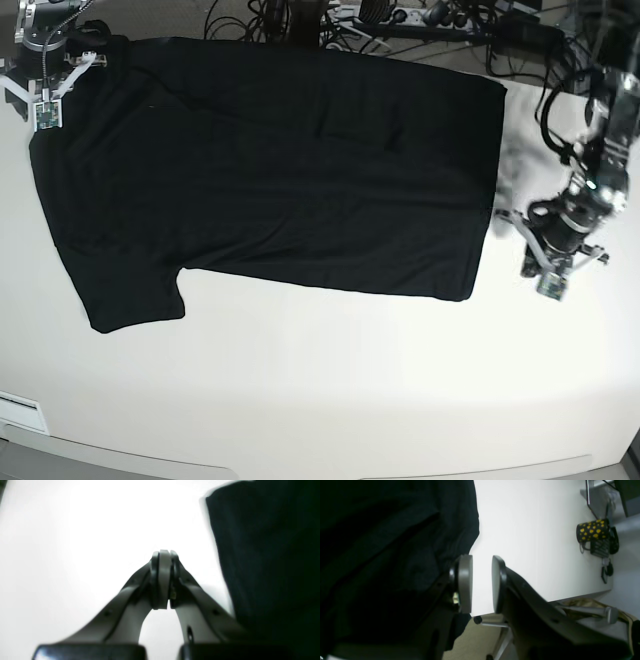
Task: Fold the T-shirt properly
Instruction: 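Move left gripper to the opposite hem corner and grasp it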
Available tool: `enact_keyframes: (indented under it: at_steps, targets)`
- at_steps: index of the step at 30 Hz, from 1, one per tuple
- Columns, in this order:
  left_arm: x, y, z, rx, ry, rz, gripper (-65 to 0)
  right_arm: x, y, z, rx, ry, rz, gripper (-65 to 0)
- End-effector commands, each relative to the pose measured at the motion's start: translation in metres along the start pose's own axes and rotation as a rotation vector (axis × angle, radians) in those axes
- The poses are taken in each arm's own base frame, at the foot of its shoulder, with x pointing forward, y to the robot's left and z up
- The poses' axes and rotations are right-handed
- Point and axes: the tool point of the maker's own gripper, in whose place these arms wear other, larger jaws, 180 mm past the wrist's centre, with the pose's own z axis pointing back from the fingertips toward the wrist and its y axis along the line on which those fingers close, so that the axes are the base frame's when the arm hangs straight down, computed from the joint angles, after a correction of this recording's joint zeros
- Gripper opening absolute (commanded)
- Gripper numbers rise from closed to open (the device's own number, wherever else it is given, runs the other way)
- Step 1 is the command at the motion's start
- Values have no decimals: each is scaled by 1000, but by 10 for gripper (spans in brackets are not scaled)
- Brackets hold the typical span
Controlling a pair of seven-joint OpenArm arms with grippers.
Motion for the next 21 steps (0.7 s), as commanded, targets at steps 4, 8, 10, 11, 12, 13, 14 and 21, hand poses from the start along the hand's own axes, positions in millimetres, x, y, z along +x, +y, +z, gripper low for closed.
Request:
enact_keyframes:
  at_steps: [4,8,10,11,12,13,14,21]
  targets:
    - [16,34,-16,-76,-7,347,-554,8,-3,3,-1,-33,29,-478]
    - [16,23,-26,-253,41,486,-324,7,1,3,25,-28,8,-425]
    - [18,10,-29,-335,58,535,-325,7,3,3,34,-27,-1,-407]
    - [19,7,-32,-352,64,551,-325,7,3,3,34,-28,-2,-408]
    - [18,5,-36,-358,73,559,-325,7,3,3,34,-29,-1,-408]
    - [16,3,-39,-362,86,563,-325,8,3,3,34,-31,-1,-408]
    - [16,-1,-41,-369,95,567,-325,8,3,3,34,-30,-1,-408]
    - [6,-28,-59,-416,156,579,-325,8,3,3,34,-31,-1,-408]
